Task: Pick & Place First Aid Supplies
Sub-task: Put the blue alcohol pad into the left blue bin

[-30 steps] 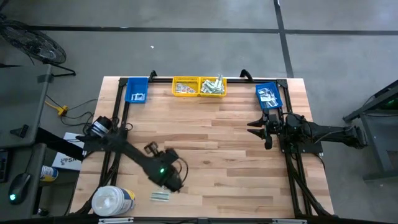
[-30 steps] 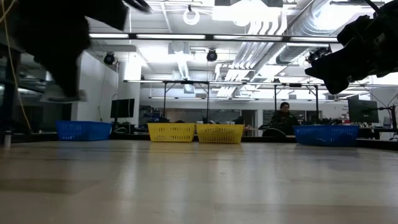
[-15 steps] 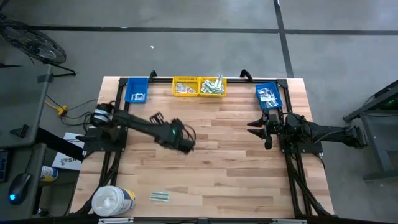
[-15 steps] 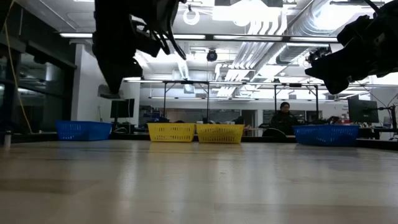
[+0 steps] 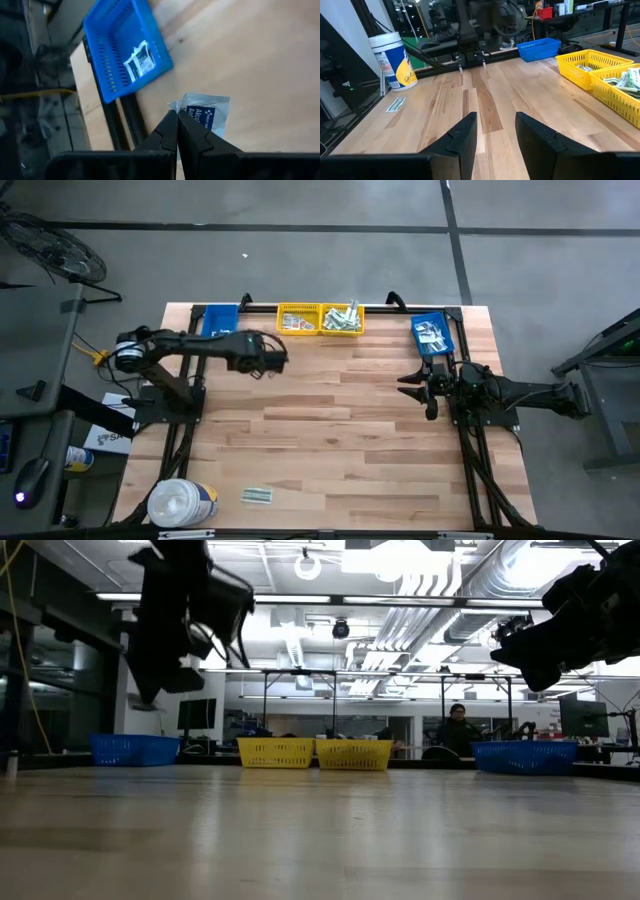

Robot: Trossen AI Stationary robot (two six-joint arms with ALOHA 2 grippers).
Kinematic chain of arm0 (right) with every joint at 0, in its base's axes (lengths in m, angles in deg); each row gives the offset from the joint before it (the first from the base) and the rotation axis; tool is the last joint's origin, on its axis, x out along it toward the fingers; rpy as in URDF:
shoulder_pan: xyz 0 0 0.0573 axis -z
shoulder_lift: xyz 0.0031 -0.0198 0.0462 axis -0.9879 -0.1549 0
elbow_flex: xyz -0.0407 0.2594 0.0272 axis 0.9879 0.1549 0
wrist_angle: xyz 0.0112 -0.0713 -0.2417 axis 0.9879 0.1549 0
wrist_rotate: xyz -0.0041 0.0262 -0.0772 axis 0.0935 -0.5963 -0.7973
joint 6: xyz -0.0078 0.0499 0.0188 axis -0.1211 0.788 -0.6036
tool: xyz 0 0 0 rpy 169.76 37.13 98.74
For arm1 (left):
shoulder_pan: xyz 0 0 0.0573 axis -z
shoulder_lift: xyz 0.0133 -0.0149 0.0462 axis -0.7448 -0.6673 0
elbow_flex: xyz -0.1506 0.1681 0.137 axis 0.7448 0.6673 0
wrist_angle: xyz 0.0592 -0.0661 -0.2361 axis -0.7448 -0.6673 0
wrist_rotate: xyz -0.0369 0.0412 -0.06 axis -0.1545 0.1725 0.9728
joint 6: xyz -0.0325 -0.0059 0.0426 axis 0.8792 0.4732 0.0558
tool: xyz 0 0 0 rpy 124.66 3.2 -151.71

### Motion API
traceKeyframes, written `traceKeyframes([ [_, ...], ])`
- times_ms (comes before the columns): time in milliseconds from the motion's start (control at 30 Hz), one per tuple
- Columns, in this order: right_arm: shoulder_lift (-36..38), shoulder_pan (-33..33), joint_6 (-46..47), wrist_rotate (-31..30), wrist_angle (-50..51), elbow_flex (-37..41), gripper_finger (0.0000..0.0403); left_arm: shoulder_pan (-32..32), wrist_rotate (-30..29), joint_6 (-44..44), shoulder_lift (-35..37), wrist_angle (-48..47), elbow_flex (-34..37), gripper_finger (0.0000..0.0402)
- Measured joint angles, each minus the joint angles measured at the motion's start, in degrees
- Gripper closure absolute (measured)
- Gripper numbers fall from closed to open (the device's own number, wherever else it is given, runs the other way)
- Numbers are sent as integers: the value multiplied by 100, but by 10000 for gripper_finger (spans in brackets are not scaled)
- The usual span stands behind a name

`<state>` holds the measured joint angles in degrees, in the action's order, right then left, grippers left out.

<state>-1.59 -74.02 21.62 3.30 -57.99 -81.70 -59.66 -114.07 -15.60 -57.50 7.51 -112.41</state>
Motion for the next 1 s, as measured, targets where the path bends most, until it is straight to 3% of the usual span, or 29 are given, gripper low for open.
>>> traceKeyframes([
  [367, 2, 0, 0, -2, -6, -2, 274, -1215, -499, 0, -59, 1379, 255, 401],
  [567, 2, 1, 0, 0, -11, 0, 274, -1684, -756, 204, -59, 1681, 255, 401],
  [1000, 2, 0, 0, -1, -9, -1, 274, -1996, -761, 604, -59, 4118, 255, 401],
])
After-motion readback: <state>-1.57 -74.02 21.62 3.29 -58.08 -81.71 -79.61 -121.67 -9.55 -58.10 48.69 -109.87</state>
